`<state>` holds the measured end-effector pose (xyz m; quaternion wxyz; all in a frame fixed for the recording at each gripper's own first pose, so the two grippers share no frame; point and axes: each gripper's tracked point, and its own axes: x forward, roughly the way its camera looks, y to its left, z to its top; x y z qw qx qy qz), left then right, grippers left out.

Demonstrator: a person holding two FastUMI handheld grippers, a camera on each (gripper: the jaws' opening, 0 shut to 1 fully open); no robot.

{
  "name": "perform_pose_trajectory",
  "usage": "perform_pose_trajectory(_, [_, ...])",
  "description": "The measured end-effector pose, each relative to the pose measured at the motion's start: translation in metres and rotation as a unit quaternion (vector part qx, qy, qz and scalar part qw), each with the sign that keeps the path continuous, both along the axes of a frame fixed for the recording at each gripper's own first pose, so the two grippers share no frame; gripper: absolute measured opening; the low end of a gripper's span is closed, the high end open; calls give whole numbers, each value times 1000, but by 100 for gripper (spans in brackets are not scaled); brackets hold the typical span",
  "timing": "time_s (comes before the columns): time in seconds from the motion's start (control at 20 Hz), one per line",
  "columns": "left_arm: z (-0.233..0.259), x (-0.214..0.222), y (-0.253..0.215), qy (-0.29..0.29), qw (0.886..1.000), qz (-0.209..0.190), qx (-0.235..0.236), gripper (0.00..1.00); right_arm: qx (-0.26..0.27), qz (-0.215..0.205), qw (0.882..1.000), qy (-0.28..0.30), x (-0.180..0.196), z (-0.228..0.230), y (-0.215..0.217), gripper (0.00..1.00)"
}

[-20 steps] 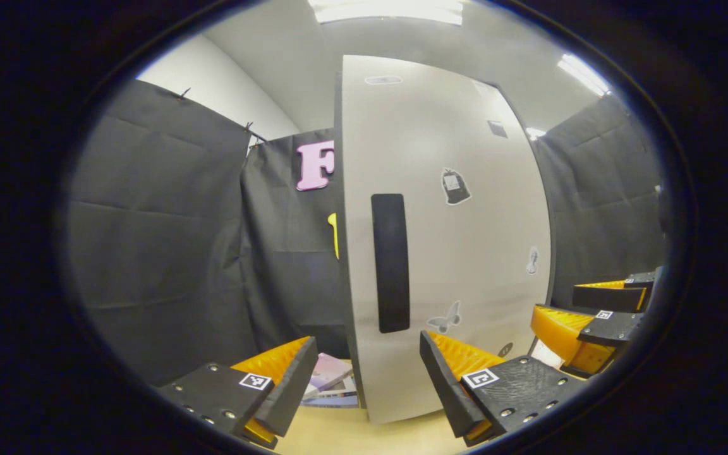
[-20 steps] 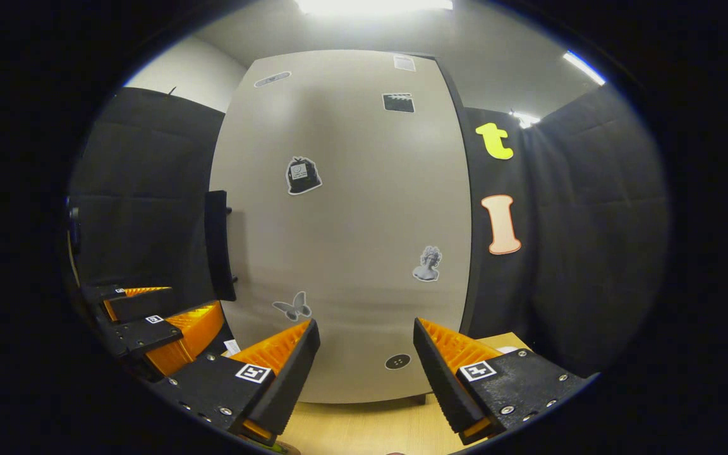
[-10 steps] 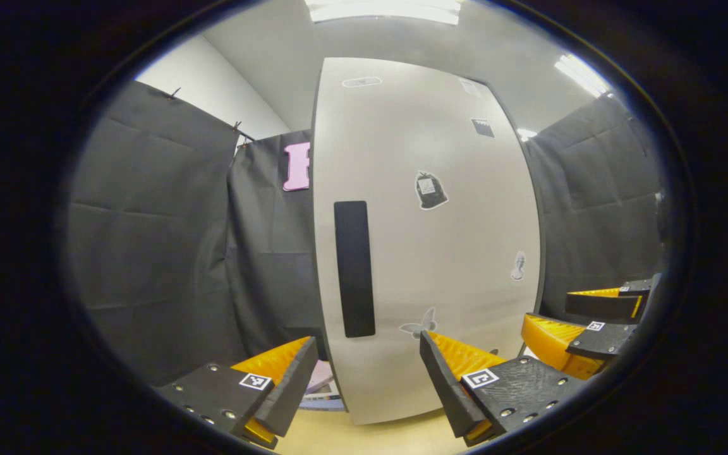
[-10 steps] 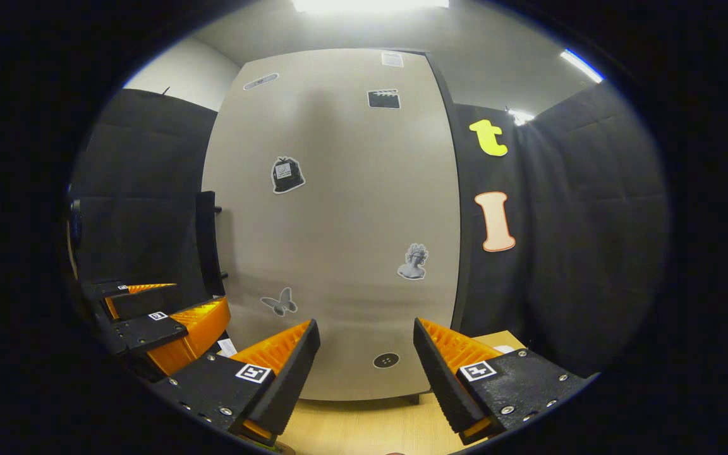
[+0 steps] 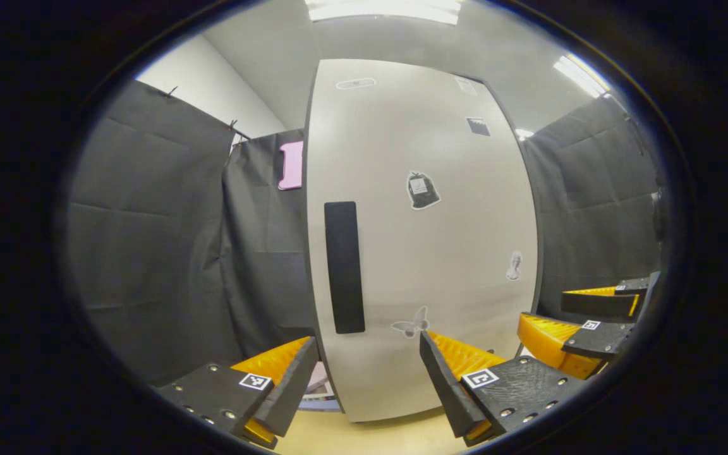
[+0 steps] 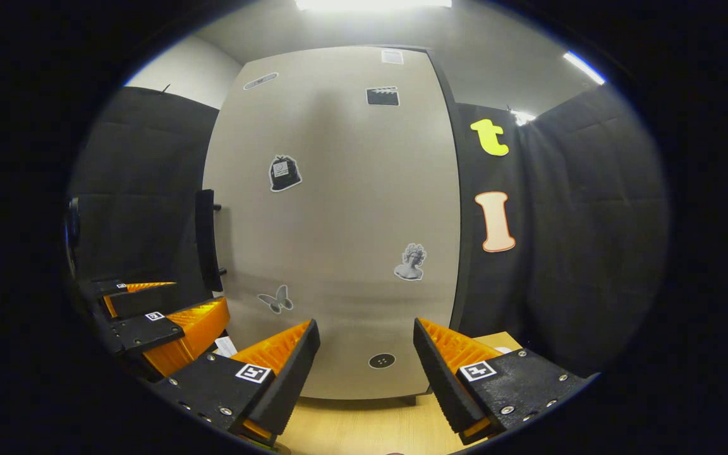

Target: Open the cabinet door with the right hand, grasp the bottle in the cabinet with the left hand and place it on the coaster, then close the cabinet door with the right hand.

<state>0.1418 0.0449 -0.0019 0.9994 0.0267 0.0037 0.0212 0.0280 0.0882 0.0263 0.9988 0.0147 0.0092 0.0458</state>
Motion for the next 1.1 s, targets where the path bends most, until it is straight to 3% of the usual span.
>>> perform_pose_trajectory(0.05, [0, 1, 0, 1, 1000, -2, -5, 93, 1, -2, 1000, 0, 1, 0, -1, 93])
perform_pose_trajectory(0.1, [0, 2, 1, 1, 1000, -2, -7, 96, 3, -3, 1000, 1, 1, -1, -3, 93])
perform_pose_trajectory(0.15, [1, 2, 3, 1, 1000, -2, -8, 93, 4, -5, 1000, 3, 1, -2, -4, 92])
perform_pose_trajectory(0.45, [4, -3, -7, 1, 1000, -17, -15, 93, 14, -10, 1000, 10, 0, -7, -7, 93])
perform_pose_trajectory(0.5, [4, -4, -7, 0, 1000, -19, -14, 96, 15, -9, 1000, 10, 0, -7, -7, 93])
perform_pose_trajectory(0.7, [3, -5, -5, 1, 1000, -19, -18, 93, 12, -6, 1000, 10, -3, -7, -5, 91])
perform_pose_trajectory(1.05, [0, -8, 1, 5, 999, -18, -30, 96, 16, -11, 1000, 13, -2, -10, -6, 92])
perform_pose_trajectory(1.1, [1, -8, 2, 5, 999, -18, -30, 93, 16, -11, 1000, 13, -3, -10, -6, 93])
